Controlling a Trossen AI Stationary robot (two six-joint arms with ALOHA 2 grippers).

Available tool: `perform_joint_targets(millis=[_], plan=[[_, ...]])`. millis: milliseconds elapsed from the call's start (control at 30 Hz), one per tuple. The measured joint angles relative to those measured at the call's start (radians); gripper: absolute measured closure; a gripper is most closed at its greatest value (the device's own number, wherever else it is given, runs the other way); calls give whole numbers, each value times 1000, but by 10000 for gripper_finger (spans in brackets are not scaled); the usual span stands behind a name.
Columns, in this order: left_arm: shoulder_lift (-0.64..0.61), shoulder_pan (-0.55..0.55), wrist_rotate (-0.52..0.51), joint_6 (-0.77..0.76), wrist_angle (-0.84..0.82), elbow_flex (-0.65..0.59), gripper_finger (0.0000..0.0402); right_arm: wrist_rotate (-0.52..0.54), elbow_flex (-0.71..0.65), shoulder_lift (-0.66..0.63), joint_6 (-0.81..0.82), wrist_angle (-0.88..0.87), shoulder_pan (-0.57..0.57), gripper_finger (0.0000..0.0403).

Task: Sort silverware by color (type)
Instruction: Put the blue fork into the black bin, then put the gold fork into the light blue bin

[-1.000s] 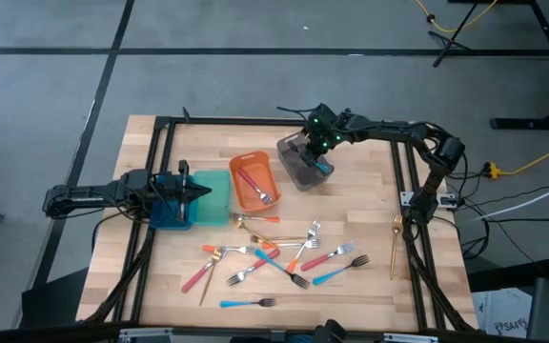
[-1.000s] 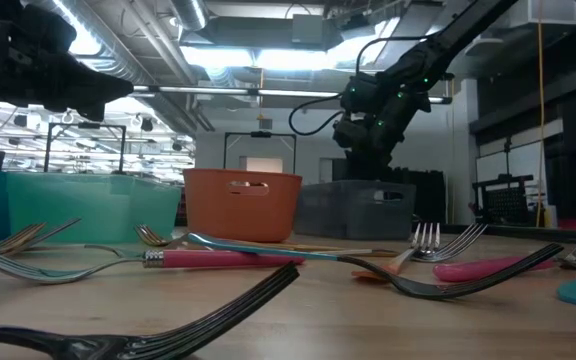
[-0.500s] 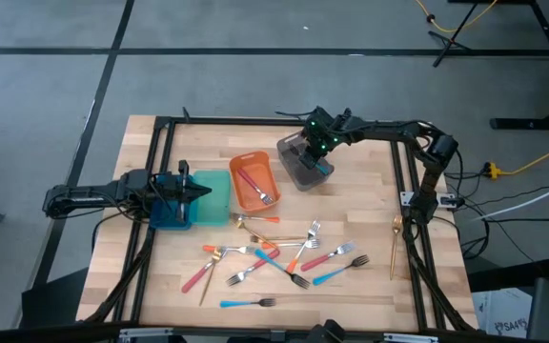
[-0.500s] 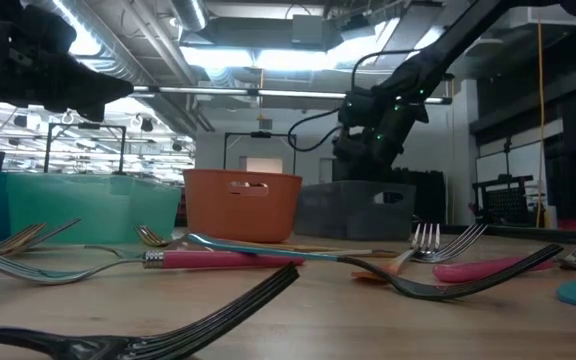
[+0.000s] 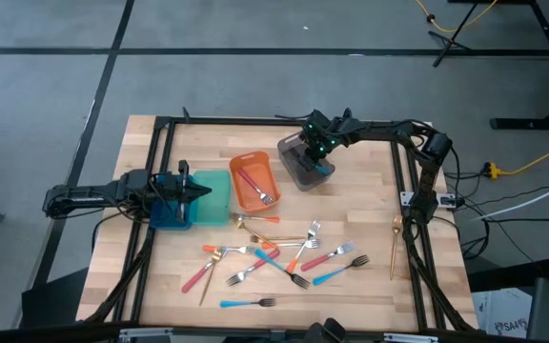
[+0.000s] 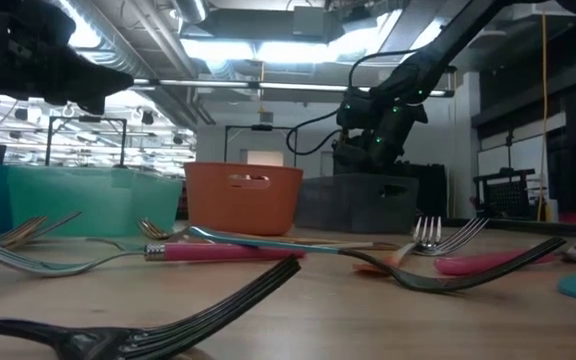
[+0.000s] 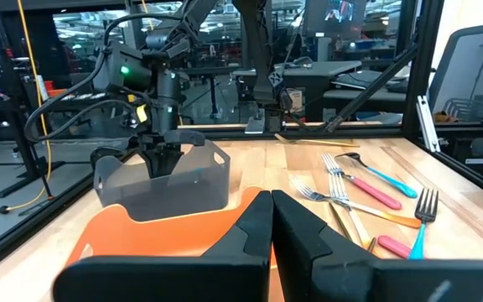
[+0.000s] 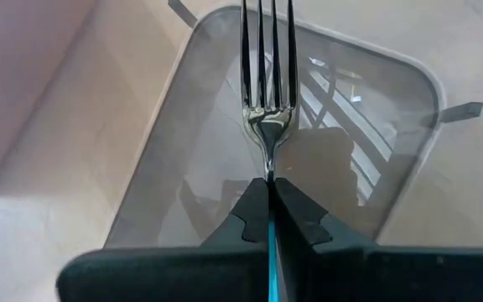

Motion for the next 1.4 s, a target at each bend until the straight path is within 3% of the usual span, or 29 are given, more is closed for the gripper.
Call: perform_joint_targets(millis=[233,633,1100,1400], plan=[[0,0,0,0,0,0,400,8,0,0,0,0,0,398],[0,0,0,0,0,0,400,7,0,0,0,1,0,310],[0,0,0,0,5,0,400,7,0,0,3,0,0,308],[0,0,1,-1,90,0,400,7,0,0,5,0,0,308]])
